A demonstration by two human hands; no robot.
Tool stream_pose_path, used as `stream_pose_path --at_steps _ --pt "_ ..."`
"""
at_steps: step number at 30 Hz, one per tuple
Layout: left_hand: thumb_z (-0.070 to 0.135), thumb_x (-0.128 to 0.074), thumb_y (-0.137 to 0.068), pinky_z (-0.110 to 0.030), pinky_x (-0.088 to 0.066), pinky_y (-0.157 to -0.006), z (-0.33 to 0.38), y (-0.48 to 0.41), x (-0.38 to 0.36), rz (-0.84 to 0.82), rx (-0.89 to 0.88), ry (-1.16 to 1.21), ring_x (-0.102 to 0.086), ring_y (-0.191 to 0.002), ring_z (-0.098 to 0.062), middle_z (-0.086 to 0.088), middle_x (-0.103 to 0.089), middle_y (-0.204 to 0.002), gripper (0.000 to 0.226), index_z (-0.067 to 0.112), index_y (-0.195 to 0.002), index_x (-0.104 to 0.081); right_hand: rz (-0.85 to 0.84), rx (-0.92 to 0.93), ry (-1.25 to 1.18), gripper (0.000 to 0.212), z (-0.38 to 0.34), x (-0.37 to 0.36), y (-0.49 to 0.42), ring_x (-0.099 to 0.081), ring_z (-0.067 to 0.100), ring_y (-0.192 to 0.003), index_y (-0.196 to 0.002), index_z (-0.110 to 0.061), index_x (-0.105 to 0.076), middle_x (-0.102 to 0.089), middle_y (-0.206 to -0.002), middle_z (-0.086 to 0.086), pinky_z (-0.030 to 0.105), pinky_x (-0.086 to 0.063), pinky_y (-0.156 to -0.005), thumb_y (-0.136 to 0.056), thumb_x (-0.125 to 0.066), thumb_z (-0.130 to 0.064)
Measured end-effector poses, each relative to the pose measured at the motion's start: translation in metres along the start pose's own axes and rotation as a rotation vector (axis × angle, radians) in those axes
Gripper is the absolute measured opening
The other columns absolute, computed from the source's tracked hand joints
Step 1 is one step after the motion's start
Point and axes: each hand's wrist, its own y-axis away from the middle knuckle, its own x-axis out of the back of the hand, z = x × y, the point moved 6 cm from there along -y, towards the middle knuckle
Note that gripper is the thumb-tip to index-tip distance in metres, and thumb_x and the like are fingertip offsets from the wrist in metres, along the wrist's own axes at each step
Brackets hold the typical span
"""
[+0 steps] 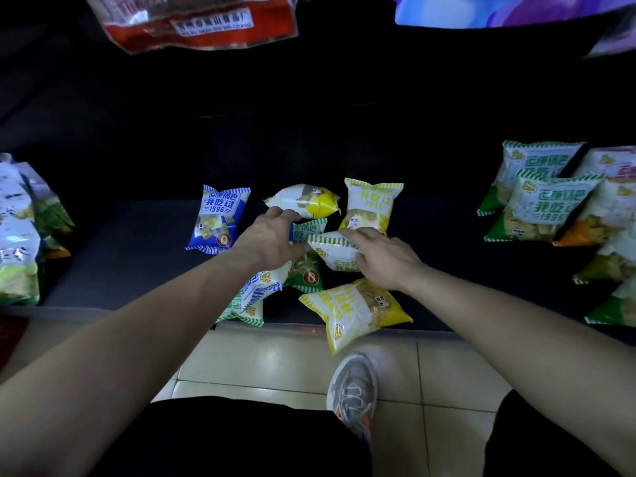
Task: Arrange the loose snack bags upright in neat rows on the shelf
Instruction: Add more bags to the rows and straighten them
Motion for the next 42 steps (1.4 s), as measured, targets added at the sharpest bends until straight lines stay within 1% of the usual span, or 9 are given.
stream_pose_path --at_steps 6,18,22,26,30,32,35,39,42 --pt "0.053 -0.065 -0.085 -0.041 -0.042 -0.098 0.005 -0.005 -0.003 0.015 -0.02 0.012 -0.039 -0.13 -0.028 -0.005 -0.037 -0.144 0.072 0.024 -0.145 -0.037 0.028 0.009 0.049 0.08 0.003 -0.002 -0.011 -0.051 0.03 -0.121 -0.153 -0.036 -0.014 -0.036 -0.148 0.004 0.041 -0.05 -0.085 -0.089 -0.057 -0.055" --pt "0.043 -0.068 -0.086 -0.036 -0.043 -0.091 0.046 -0.007 0.036 0.144 -0.068 0.103 -0.045 -0.126 -0.029 -0.006 -0.038 -0.143 0.067 0.022 -0.143 -0.04 0.345 -0.154 -0.234 0.069 0.061 0.115 0.041 -0.056 0.025 -0.113 -0.148 -0.035 -0.037 -0.058 -0.129 0.003 0.042 -0.049 -0.09 -0.087 -0.068 -0.047" --pt "0.047 -0.068 -0.085 -0.045 -0.044 -0.098 0.09 -0.004 0.048 0.176 -0.116 0.126 -0.044 -0.127 -0.028 -0.004 -0.04 -0.142 0.07 0.023 -0.144 -0.038 0.369 -0.207 -0.194 0.069 0.084 0.155 0.094 -0.059 0.024 -0.109 -0.147 -0.035 -0.038 -0.062 -0.123 0.0 0.04 -0.051 -0.087 -0.087 -0.069 -0.047" --pt "0.048 -0.069 -0.084 -0.036 -0.045 -0.094 0.154 0.002 0.052 0.21 -0.225 0.191 -0.049 -0.123 -0.025 -0.002 -0.043 -0.14 0.071 0.022 -0.143 -0.039 0.35 -0.259 -0.201 0.07 0.112 0.176 0.153 -0.061 0.02 -0.109 -0.148 -0.031 -0.038 -0.064 -0.123 -0.005 0.039 -0.051 -0.088 -0.088 -0.068 -0.05" --pt "0.048 -0.075 -0.078 -0.036 -0.044 -0.101 0.226 0.011 0.045 0.172 -0.36 0.258 -0.05 -0.124 -0.019 0.0 -0.049 -0.135 0.076 0.023 -0.141 -0.042 0.344 -0.307 -0.224 0.06 0.145 0.184 0.209 -0.064 0.014 -0.098 -0.138 -0.035 -0.048 -0.065 -0.106 -0.015 0.03 -0.048 -0.072 -0.085 -0.069 -0.053" --pt "0.048 -0.078 -0.074 -0.032 -0.042 -0.101 0.263 0.017 0.037 0.133 -0.439 0.268 -0.049 -0.124 -0.016 0.001 -0.05 -0.135 0.081 0.023 -0.141 -0.042 0.312 -0.33 -0.22 0.07 0.162 0.186 0.23 -0.062 0.016 -0.105 -0.144 -0.031 -0.043 -0.063 -0.12 -0.01 0.029 -0.045 -0.073 -0.084 -0.07 -0.054" --pt "0.048 -0.083 -0.068 -0.023 -0.038 -0.095 0.314 0.025 0.021 0.088 -0.564 0.242 -0.05 -0.122 -0.014 0.002 -0.051 -0.134 0.088 0.024 -0.142 -0.041 0.232 -0.368 -0.19 0.084 0.184 0.186 0.253 -0.053 0.024 -0.124 -0.15 -0.028 -0.034 -0.048 -0.147 -0.002 0.037 -0.046 -0.096 -0.081 -0.072 -0.056" --pt "0.051 -0.085 -0.064 -0.031 -0.043 -0.097 0.363 0.031 -0.006 0.037 -0.681 0.113 -0.05 -0.121 -0.016 0.003 -0.052 -0.136 0.09 0.029 -0.141 -0.042 0.138 -0.374 -0.23 0.085 0.203 0.184 0.268 -0.053 0.018 -0.125 -0.147 -0.031 -0.038 -0.049 -0.146 -0.004 0.037 -0.047 -0.1 -0.076 -0.079 -0.052" --pt "0.054 -0.085 -0.062 -0.023 -0.047 -0.083 0.381 0.028 -0.025 -0.082 -0.688 0.106 -0.058 -0.109 -0.011 0.007 -0.06 -0.125 0.084 0.033 -0.134 -0.049 0.109 -0.341 -0.222 0.08 0.208 0.181 0.271 -0.049 0.013 -0.128 -0.142 -0.037 -0.043 -0.051 -0.143 -0.009 0.034 -0.043 -0.102 -0.073 -0.081 -0.052"
